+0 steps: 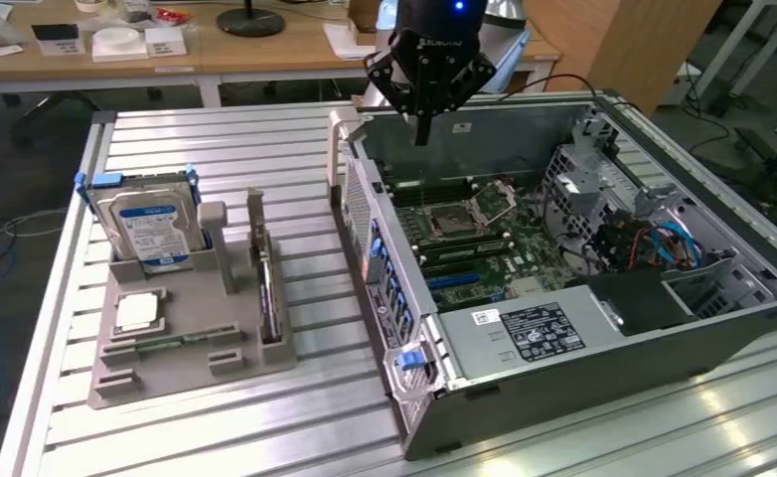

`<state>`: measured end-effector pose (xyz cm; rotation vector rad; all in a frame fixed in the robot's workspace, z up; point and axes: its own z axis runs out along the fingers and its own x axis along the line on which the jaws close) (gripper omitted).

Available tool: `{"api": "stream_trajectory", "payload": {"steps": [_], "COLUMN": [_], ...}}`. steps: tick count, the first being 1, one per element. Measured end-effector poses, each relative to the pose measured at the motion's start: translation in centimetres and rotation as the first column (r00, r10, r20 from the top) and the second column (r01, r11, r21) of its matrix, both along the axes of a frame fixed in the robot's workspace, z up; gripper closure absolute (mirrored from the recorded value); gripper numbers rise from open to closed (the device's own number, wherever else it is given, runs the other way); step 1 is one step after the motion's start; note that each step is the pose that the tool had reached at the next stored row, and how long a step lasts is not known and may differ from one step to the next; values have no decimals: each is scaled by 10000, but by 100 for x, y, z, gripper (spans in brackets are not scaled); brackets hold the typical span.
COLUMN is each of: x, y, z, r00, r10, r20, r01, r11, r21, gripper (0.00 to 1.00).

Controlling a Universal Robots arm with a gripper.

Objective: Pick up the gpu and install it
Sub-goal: 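Reach for the gpu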

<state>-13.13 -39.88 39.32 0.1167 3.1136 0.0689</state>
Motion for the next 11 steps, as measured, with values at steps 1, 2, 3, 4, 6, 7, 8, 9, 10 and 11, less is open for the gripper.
{"api": "stream_trajectory", "payload": {"steps": [1,2,3,4,6,7,8,9,10,11], "x": [-13,-27,-41,-56,-86,-101,-115,-129,-142,-154], "y": [0,0,0,0,0,0,0,0,0,0], "z": [0,0,1,0,0,0,0,0,0,0], "r00": [10000,10000,10000,10000,10000,10000,10000,10000,10000,10000], "r10": [1,1,1,2,1,1,0,0,0,0], "r20": [-1,-1,-1,0,-1,-1,0,0,0,-1], "r01": [-1,-1,-1,-2,-1,-1,0,0,0,0], "r11": [10000,10000,10000,10000,10000,10000,10000,10000,10000,10000], "r21": [-1,-1,-1,0,-1,-1,0,0,-1,0], "gripper": [89,89,89,89,89,89,89,89,89,89]}}
